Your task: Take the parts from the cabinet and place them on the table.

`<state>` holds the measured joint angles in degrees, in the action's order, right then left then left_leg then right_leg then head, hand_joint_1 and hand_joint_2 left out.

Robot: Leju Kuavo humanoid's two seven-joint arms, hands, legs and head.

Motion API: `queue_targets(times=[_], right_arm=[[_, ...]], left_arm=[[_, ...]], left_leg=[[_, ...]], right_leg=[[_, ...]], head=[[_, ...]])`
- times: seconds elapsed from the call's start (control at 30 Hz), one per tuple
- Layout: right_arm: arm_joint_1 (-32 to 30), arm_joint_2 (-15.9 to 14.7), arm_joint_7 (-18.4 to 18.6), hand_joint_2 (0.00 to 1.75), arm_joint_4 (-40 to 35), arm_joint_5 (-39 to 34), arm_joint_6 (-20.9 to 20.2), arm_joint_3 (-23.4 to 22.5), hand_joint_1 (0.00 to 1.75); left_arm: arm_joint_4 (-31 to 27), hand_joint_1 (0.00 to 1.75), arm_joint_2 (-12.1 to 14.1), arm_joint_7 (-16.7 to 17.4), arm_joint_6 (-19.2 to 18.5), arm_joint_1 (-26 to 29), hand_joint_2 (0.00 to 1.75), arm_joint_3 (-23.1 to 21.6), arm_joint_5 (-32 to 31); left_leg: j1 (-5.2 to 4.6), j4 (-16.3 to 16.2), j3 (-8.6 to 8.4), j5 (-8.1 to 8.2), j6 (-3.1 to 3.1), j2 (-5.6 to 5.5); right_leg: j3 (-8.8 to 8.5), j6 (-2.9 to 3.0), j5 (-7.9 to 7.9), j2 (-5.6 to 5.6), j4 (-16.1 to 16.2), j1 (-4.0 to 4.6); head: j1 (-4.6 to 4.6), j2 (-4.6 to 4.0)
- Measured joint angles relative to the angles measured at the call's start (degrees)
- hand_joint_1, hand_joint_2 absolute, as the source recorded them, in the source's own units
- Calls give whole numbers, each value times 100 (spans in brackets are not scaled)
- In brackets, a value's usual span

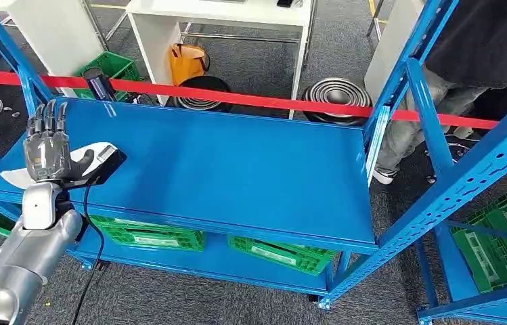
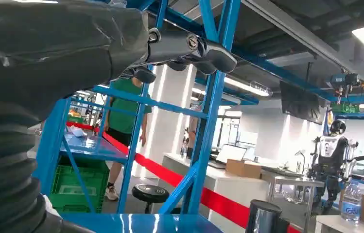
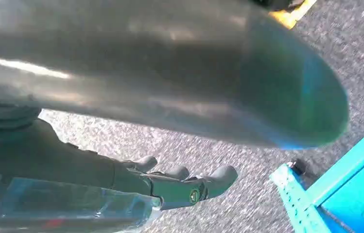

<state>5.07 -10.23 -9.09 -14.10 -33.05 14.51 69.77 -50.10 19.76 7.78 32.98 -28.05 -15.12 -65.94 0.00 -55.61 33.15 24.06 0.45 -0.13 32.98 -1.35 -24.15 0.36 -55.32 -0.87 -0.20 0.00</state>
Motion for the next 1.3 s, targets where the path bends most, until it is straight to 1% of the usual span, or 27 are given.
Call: queue_targets(times=[0.3,1.3], right_arm=[[-1,-35,4,0,0,17,4,2,0],[1,-52,4,0,0,22,4,7,0]], left_arm=[[-242,0,0,13,-33,109,175,103,-20],[-290,0,0,13,-39,125,175,107,-20]], left_leg=[[2,0,-3,-1,-1,0],[2,0,-2,-1,-1,0]], right_leg=[[0,1,0,0,-1,2],[0,0,0,0,-1,2]], head=[[-2,0],[-2,0]])
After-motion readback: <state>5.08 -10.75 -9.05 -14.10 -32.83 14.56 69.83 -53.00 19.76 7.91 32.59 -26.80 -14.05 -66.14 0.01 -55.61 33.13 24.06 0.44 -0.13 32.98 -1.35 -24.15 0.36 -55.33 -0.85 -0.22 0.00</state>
